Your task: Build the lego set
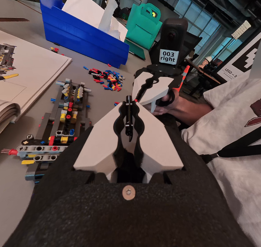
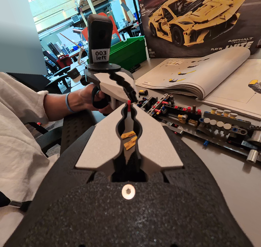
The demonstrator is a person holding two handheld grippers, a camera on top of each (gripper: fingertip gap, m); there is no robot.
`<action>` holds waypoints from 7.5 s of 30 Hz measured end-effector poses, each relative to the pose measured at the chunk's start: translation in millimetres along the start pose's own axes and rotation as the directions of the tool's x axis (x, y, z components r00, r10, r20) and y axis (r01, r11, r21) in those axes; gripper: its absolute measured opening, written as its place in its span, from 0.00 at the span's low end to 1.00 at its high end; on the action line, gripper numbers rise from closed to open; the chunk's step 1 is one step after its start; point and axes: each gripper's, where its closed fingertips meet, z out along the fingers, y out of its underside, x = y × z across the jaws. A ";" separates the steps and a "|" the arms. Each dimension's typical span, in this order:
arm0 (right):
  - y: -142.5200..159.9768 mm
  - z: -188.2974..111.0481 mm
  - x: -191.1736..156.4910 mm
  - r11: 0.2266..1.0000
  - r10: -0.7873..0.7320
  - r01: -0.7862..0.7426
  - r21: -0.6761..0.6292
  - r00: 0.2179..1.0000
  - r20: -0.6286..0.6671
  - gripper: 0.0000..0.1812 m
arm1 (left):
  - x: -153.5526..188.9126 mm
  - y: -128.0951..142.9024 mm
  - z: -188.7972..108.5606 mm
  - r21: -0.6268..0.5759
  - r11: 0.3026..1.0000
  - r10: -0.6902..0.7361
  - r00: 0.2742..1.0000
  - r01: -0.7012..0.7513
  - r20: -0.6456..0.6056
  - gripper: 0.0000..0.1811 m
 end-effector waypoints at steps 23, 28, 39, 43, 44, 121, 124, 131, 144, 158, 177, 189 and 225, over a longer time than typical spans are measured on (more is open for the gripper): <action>-17.8 -9.8 -7.0 0.986 0.125 -0.141 0.092 0.979 0.160 0.01 | 20.0 -3.8 -8.5 0.025 0.997 0.073 0.992 -0.071 -0.107 0.03; -15.4 -10.1 -18.5 0.992 0.087 -0.103 0.069 0.975 0.205 0.02 | 26.2 3.1 -5.8 -0.016 0.994 0.108 0.987 -0.111 -0.122 0.03; -1.7 -6.3 -21.8 0.999 0.042 -0.040 -0.016 0.978 0.203 0.01 | 27.9 18.6 -3.3 -0.105 0.983 0.137 0.982 -0.151 -0.134 0.03; 5.1 -5.0 -21.5 0.998 -0.006 0.018 -0.057 0.980 0.198 0.01 | 26.8 25.1 -4.2 -0.144 0.977 0.138 0.981 -0.157 -0.138 0.04; 7.1 -4.9 -21.9 0.997 -0.021 0.035 -0.069 0.979 0.200 0.02 | 27.2 26.9 -4.5 -0.154 0.976 0.134 0.980 -0.156 -0.145 0.04; 97.4 3.1 28.1 0.763 -0.328 0.317 -0.564 0.941 0.086 0.08 | -18.4 65.2 -12.3 -0.404 0.902 0.189 0.980 -0.151 0.056 0.03; 94.8 3.0 27.3 0.771 -0.333 0.322 -0.550 0.939 0.084 0.08 | -18.7 66.8 -12.0 -0.412 0.899 0.186 0.981 -0.146 0.059 0.03; 45.3 7.5 -3.3 0.863 -0.404 0.416 -0.286 0.909 0.105 0.08 | -20.5 54.4 -10.6 -0.325 0.946 0.025 0.997 0.000 0.075 0.03; 100.2 -24.6 31.7 0.725 -0.334 0.265 -0.636 0.942 0.011 0.13 | -24.4 63.7 -9.1 -0.383 0.921 0.112 0.988 -0.064 0.102 0.03; 98.2 -25.4 37.2 0.471 -0.441 0.759 -0.450 0.644 0.625 0.09 | -22.6 63.2 -11.4 -0.392 0.915 0.147 0.985 -0.100 0.093 0.03; 37.8 12.6 -1.9 0.864 -0.333 0.396 -0.310 0.913 0.238 0.01 | -19.5 64.0 -5.1 -0.383 0.921 0.112 0.988 -0.064 0.105 0.03; 48.8 20.3 9.8 0.867 -0.390 0.370 -0.334 0.921 0.010 0.01 | -20.6 59.2 -6.2 -0.350 0.937 0.059 0.990 -0.012 0.125 0.03; 82.7 19.8 19.6 0.811 -0.347 0.312 -0.495 0.938 0.022 0.00 | -27.0 72.8 1.9 -0.453 0.880 0.252 0.949 -0.143 0.190 0.03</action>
